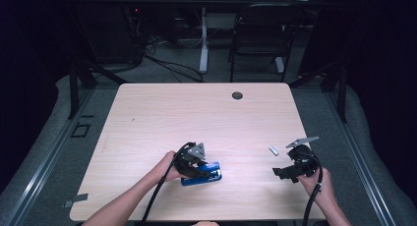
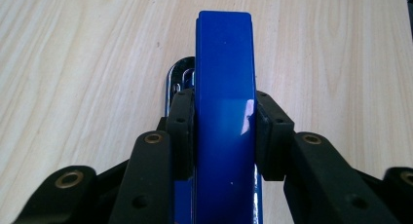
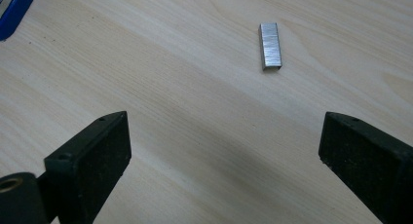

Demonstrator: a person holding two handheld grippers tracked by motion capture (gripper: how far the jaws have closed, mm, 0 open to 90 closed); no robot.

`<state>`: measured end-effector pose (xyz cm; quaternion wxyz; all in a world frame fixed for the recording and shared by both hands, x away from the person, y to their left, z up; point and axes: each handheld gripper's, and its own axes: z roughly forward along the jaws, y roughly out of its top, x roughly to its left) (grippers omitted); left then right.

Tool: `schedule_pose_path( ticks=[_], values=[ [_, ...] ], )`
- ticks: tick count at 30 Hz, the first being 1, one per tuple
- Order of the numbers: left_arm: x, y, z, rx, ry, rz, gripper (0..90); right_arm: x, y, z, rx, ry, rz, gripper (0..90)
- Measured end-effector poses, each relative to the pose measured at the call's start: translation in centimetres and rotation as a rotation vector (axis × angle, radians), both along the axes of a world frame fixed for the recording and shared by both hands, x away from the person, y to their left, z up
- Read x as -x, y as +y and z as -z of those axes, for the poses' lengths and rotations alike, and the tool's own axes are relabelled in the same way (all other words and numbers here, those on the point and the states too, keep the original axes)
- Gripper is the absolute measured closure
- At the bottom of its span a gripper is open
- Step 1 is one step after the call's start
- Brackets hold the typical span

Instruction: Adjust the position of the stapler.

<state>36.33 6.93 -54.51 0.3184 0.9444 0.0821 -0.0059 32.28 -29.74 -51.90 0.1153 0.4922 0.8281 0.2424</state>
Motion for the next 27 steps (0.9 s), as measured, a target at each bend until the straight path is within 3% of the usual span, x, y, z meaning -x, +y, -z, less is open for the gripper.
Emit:
schedule_pose_path(
  ticks=[15, 27],
  values=[
    [0.2, -2.2, 0.0, 0.008, 0.005, 0.126, 65.7, 0.1, 0.1, 0.1, -0.002, 0.001, -0.006, 4.8],
    [0.1, -2.2, 0.1, 0.025, 0.016, 0.151, 65.5, 0.0, 0.2, 0.1, 0.009, 0.013, -0.019, 5.4]
  ],
)
